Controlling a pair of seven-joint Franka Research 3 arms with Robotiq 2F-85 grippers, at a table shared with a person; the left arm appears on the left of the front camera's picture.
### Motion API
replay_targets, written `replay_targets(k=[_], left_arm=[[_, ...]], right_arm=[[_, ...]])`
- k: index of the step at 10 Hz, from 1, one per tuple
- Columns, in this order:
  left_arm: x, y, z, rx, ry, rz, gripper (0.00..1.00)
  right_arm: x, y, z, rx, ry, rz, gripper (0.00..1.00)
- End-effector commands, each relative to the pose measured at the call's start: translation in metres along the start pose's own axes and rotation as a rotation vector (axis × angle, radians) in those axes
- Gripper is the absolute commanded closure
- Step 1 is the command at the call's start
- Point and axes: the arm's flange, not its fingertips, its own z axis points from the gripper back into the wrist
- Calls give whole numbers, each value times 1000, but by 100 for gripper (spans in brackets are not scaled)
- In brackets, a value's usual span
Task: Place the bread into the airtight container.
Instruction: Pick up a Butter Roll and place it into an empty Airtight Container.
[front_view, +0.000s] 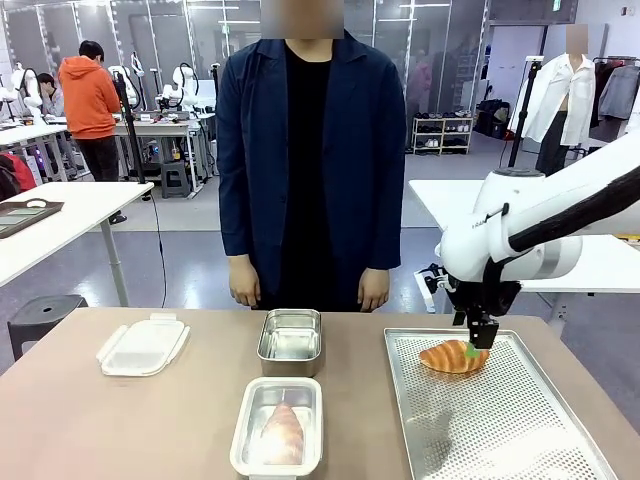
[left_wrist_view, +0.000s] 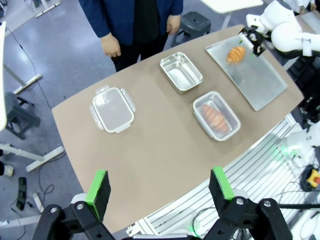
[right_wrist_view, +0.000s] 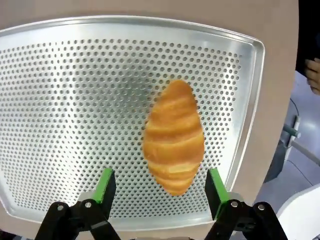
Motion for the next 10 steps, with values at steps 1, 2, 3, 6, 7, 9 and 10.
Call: replay_targets(k=[1, 2, 3, 6, 7, 9, 10], left_arm=[[1, -1, 0, -21, -4, -17, 0], [1, -1, 0, -21, -4, -17, 0], [1, -1, 0, -21, -4, -17, 0], [1, -1, 0, -21, -4, -17, 0], [1, -1, 0, -21, -4, -17, 0], [1, -1, 0, -21, -4, -17, 0], [1, -1, 0, -21, -4, -17, 0]], right_arm=[[3, -18, -12, -26, 13, -32, 10], [3, -24, -18, -35, 26, -27, 10], [2, -30, -24, -44, 33, -22, 10], [1, -40, -44, 85, -3, -45, 10], [1, -42, -48, 110, -2, -45, 10], [1, -42, -55, 134, 5, -62, 18], [1, -41, -57, 133, 18, -63, 64]])
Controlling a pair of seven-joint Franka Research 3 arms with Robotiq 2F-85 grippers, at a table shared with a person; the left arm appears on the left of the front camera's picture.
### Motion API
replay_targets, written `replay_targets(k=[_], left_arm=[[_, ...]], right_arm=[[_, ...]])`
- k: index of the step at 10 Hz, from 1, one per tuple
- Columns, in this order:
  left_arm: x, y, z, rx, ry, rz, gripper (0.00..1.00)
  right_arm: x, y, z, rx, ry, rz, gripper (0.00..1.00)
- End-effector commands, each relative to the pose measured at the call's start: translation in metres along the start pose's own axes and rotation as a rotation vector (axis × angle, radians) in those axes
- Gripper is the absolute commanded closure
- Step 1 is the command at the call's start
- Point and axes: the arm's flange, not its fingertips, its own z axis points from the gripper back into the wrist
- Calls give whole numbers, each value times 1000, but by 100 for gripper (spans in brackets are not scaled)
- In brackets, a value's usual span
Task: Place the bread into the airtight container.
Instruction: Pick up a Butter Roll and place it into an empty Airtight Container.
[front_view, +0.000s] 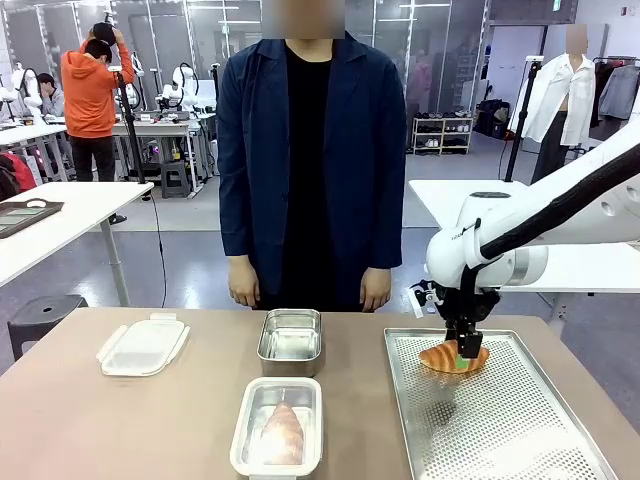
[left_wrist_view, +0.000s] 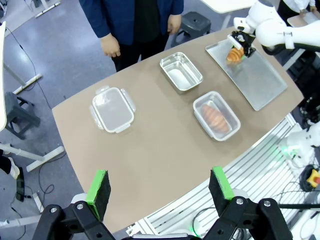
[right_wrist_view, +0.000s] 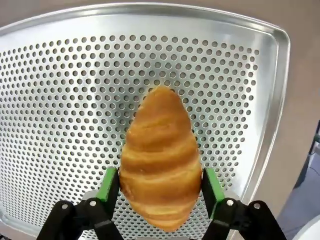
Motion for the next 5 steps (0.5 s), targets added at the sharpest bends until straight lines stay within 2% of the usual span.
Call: replay_targets(k=[1, 2, 4, 5], left_arm=[[1, -1, 0, -21, -4, -17, 0], [1, -1, 0, -21, -4, -17, 0], [1, -1, 0, -21, -4, -17, 0], [1, -1, 0, -21, -4, -17, 0]], right_arm=[[5, -5, 0, 7, 30, -21, 78], [6, -5, -1, 14, 30, -19, 100], [7, -1, 7, 17, 20, 31, 100], [6, -2, 15, 9, 35, 14, 100]])
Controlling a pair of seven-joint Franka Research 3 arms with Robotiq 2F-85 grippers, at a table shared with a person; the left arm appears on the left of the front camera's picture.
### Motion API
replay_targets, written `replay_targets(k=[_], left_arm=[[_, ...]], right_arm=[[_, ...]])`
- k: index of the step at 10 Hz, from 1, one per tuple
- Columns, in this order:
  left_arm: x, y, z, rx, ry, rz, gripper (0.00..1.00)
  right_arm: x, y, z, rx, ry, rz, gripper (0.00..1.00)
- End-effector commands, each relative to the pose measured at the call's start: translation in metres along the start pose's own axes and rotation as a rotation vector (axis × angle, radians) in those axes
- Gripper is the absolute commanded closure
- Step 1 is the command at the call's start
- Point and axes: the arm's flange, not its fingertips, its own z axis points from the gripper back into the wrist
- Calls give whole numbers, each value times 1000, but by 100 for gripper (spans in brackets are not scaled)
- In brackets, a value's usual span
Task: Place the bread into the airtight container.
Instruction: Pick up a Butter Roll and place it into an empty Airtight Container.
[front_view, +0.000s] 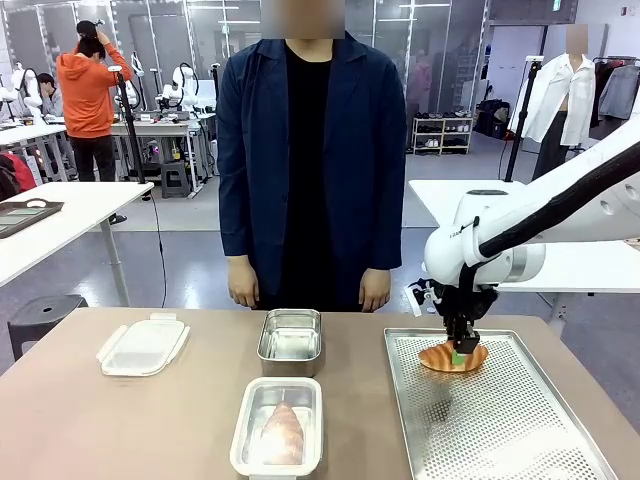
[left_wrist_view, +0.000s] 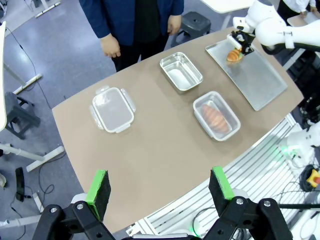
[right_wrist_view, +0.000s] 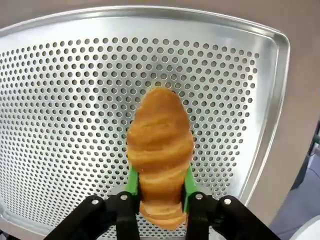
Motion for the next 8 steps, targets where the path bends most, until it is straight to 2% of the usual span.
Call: replay_targets(k=[1, 2, 5, 7, 8], left_arm=[[1, -1, 0, -21, -4, -17, 0], [1, -1, 0, -21, -4, -17, 0], [1, -1, 0, -21, -4, -17, 0], [1, -1, 0, -21, -4, -17, 0], [1, -1, 0, -21, -4, -17, 0]], right_arm=[[1, -1, 19, 15, 30, -24, 100], [4, 2, 35, 19, 29, -52, 100], [31, 32, 117, 12, 25, -139, 100], [61, 42, 146, -34, -28, -210, 100], [85, 43, 152, -45, -19, -222, 100]])
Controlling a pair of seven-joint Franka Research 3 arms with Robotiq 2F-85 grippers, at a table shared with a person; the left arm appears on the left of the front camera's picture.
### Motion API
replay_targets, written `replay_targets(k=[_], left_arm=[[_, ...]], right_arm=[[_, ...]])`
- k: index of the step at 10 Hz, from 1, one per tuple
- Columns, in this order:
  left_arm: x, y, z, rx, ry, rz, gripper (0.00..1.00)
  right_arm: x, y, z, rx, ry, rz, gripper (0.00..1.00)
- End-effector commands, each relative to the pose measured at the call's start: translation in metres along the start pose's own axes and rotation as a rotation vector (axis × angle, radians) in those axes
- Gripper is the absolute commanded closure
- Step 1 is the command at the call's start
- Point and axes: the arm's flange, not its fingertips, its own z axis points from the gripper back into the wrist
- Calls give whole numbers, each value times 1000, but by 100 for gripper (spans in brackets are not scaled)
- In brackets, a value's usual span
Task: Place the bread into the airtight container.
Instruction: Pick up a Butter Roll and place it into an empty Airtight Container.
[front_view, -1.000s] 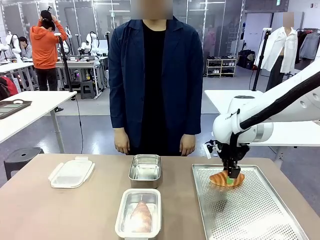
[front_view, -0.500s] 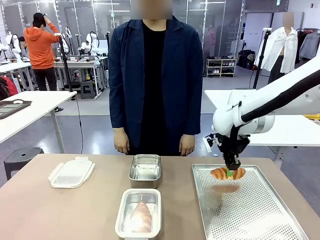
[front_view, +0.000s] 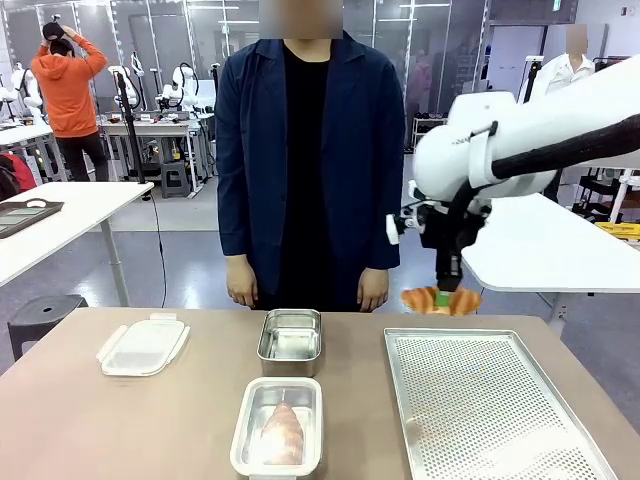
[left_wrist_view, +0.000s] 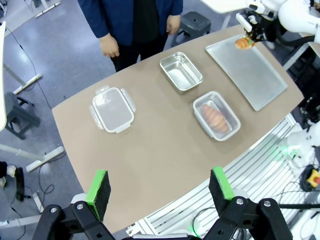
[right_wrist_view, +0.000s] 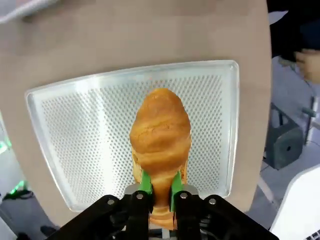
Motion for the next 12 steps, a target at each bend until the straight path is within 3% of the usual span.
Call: replay_targets(k=[1, 7, 9, 11, 12], left_arm=[[1, -1, 0, -21, -4, -17, 0], [1, -1, 0, -21, -4, -17, 0], [1, -1, 0, -21, -4, -17, 0], [1, -1, 0, -21, -4, -17, 0], [1, -1, 0, -21, -4, -17, 0]], right_arm=[[47, 2, -6, -8, -7, -67, 100], [234, 31, -24, -38, 66, -97, 100], [263, 41, -30, -26, 74, -49, 100], [261, 38, -28, -5, 23, -31, 100], [262, 48, -39, -16, 45, -36, 100]])
